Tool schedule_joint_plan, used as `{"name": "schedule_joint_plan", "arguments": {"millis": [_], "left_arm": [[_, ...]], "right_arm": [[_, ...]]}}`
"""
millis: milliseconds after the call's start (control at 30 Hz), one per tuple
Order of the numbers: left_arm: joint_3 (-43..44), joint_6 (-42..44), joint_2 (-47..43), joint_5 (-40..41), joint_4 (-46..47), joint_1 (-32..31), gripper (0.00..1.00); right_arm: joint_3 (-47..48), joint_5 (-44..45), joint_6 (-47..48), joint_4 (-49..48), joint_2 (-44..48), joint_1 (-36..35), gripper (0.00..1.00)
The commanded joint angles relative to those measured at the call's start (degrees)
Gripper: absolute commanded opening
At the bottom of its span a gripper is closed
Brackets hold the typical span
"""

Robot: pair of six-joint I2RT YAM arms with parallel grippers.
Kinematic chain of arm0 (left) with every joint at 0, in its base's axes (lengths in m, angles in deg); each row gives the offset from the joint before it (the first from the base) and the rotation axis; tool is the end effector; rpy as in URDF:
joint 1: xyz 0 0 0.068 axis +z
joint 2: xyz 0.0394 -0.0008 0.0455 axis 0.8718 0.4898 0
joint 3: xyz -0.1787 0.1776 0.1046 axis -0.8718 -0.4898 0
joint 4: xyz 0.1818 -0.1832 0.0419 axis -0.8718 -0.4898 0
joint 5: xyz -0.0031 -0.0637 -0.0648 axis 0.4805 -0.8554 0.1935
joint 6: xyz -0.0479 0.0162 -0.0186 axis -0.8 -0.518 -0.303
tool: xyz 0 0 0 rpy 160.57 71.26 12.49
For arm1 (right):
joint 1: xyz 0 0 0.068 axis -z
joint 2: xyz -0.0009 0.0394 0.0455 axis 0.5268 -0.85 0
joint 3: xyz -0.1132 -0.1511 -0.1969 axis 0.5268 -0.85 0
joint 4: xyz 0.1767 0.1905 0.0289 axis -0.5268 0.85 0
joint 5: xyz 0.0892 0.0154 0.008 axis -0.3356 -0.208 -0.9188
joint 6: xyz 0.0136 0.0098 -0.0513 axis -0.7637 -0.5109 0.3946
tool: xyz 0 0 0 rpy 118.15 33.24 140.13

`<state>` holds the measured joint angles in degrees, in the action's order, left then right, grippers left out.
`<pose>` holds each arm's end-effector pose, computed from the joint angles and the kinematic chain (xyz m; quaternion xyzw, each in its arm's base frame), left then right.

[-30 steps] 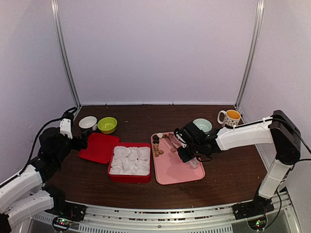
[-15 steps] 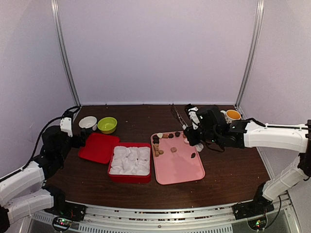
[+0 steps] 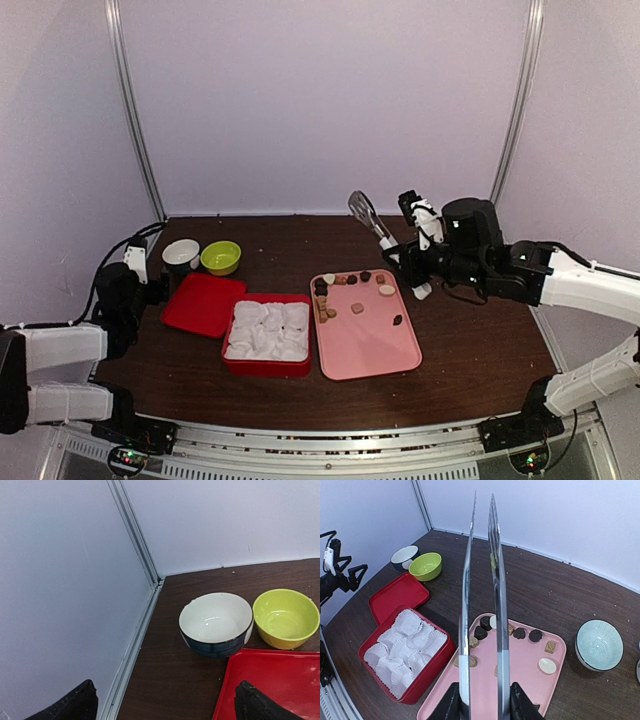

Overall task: Pack the chocolate
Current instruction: Pick up the fake chocolate from the plate.

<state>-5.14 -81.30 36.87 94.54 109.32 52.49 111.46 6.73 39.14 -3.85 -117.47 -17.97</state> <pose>0.2063 -0.0159 0.1859 -0.0461 0.7682 0.1254 0.6261 0.1815 0.2099 0.3158 -0.2415 0.8096 0.2490 0.4735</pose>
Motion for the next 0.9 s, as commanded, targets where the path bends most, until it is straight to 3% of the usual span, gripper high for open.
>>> {"name": "schedule_joint_plan", "arguments": {"millis": [0, 167, 267, 400, 567, 867], "left_arm": [[-0.3, 2.4, 7.4, -0.7, 17.4, 1.0, 0.98], [1.0, 3.7, 13.7, -1.2, 23.5, 1.2, 0.98], [-0.5, 4.6, 18.9, -2.2, 32.2, 1.8, 0.98], [0.2, 3.4, 18.6, -4.3, 29.9, 3.0, 0.98], [1.1, 1.1, 19.8, -10.1, 27.7, 6.2, 0.98], [1.8, 0.0, 21.7, -7.9, 28.5, 6.6, 0.98]], "right_arm": [[-1.0, -3.2, -0.7, -0.4, 3.3, -0.1, 0.27], [-2.2, -3.1, -1.8, 1.1, 6.0, -0.1, 0.27], [-4.1, -4.5, -1.7, -0.3, 7.4, -0.1, 0.27], [-6.1, -4.6, -2.7, -0.8, 9.0, -0.1, 0.21], [-6.5, -5.0, -3.0, 3.1, 10.1, 0.0, 0.2], [-11.2, -6.0, -6.8, 5.5, 11.7, 0.9, 0.17]]}}
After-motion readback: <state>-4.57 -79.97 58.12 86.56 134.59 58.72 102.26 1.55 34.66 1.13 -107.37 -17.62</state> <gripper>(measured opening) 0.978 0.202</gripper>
